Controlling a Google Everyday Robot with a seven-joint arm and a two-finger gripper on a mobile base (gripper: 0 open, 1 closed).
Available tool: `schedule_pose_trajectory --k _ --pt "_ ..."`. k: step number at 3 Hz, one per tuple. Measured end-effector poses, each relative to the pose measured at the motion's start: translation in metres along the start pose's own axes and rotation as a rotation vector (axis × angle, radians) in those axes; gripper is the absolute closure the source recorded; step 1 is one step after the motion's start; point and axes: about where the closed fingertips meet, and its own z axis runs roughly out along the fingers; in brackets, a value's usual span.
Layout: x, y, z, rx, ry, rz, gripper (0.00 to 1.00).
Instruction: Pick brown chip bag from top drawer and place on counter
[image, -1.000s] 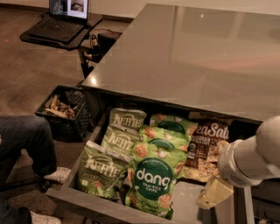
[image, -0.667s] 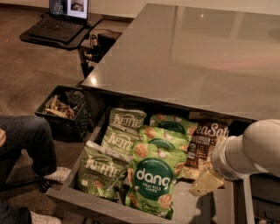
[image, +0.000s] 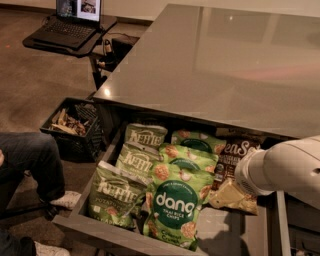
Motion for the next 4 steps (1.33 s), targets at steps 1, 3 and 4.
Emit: schedule_pose_trajectory --k 1,3,4 --pt "-0.005 -0.017 0.003 0.055 -0.022 0.038 0.00" --pt "-0.018 -0.036 0.018 0.104 -0.042 0.059 0.00" --pt "-0.022 -0.045 0.027 0.128 -0.037 0.053 0.00"
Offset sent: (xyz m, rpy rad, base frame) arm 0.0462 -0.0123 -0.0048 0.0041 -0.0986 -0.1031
